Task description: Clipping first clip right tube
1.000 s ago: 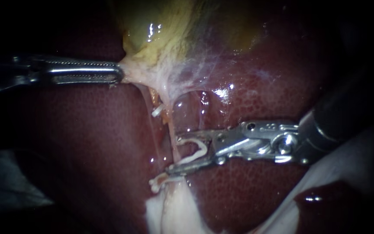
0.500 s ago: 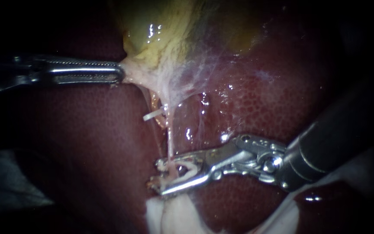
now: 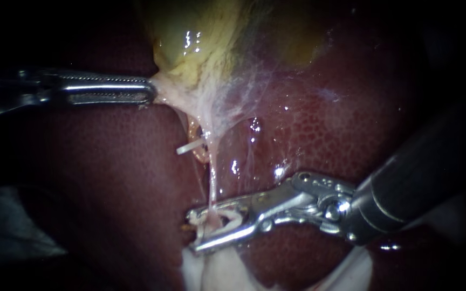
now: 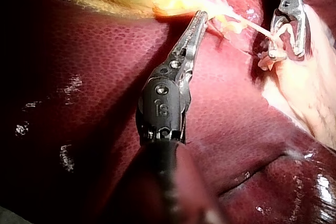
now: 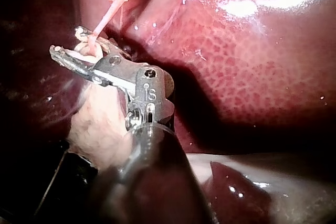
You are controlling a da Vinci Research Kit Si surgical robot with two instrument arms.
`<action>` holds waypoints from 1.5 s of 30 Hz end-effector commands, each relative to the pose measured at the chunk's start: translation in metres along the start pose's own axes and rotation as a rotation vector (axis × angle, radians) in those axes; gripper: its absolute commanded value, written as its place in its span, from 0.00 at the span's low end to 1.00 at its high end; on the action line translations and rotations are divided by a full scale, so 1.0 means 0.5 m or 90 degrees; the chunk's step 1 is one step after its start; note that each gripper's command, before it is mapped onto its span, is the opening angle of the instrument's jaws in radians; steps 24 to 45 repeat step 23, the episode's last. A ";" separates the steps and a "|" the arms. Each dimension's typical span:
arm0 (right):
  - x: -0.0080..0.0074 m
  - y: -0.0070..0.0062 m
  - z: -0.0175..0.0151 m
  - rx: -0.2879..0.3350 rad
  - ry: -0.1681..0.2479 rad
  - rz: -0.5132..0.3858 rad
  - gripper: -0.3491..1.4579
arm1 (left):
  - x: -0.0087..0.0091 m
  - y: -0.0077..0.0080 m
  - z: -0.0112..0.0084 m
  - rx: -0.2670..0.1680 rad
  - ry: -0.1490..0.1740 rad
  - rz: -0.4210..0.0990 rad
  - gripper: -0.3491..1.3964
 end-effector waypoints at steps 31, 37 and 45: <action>-0.0011 -0.0009 -0.0028 -0.014 0.005 0.032 0.00 | 0.0000 -0.0001 0.0000 0.000 0.000 0.000 0.00; -0.0011 -0.0009 -0.0028 -0.014 0.005 0.032 0.00 | 0.0000 -0.0001 0.0000 0.000 0.000 0.000 0.00; -0.0011 -0.0009 -0.0028 -0.014 0.005 0.032 0.00 | 0.0000 -0.0001 0.0000 0.000 0.000 0.000 0.00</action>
